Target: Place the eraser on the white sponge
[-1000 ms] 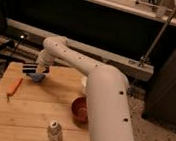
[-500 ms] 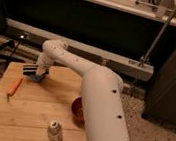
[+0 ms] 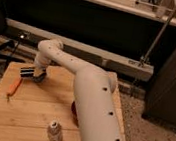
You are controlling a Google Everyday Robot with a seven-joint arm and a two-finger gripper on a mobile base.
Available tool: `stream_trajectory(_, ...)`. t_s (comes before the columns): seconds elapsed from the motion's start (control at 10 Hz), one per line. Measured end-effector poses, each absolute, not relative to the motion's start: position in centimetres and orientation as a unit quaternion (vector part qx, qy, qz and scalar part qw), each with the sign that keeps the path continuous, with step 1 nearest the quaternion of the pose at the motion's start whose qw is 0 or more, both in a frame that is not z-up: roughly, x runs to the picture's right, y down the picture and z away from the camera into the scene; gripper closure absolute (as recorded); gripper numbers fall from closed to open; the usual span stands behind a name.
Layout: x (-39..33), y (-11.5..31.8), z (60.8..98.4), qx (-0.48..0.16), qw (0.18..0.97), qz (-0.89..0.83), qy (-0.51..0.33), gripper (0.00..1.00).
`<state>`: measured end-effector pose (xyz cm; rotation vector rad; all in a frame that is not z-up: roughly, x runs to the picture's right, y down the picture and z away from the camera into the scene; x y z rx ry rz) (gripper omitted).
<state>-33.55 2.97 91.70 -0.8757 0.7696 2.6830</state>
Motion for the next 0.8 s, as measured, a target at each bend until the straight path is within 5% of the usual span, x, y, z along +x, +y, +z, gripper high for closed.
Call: stream_trajectory(0.8,-32.9,2.9,92.8,-0.282,0.098,0.913,0.277,0.22)
